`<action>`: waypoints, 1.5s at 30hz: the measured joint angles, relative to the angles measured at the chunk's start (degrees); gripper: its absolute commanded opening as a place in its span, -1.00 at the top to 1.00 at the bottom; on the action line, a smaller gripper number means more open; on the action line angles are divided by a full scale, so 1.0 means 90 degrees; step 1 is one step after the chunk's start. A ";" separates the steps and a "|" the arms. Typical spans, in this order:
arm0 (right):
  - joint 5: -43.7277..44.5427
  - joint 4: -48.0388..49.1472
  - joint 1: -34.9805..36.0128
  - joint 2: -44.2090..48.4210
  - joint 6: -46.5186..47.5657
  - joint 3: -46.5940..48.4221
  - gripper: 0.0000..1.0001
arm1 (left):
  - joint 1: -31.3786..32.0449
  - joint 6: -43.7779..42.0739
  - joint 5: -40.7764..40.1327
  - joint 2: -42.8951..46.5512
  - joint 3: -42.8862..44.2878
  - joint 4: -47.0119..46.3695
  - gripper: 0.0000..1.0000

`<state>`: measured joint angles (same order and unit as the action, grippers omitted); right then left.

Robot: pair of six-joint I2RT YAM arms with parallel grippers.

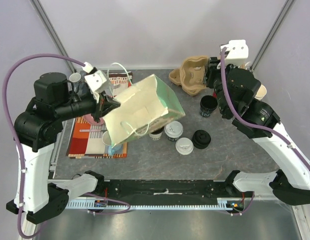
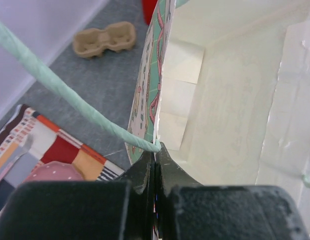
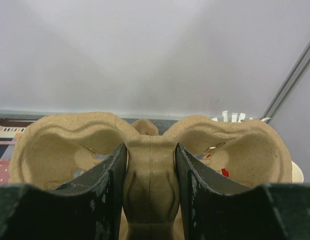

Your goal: Pack the takeout coffee

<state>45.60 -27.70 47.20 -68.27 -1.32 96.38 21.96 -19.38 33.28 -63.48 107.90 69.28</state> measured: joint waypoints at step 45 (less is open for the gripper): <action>-0.6343 0.5370 -0.2574 -0.1795 0.0721 -0.1384 0.76 | 0.0544 -0.0699 -0.5413 -0.5185 0.0534 -0.4507 0.96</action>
<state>-11.49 20.62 24.03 -84.42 5.17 83.92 26.85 -25.67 -15.44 -110.15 112.71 28.71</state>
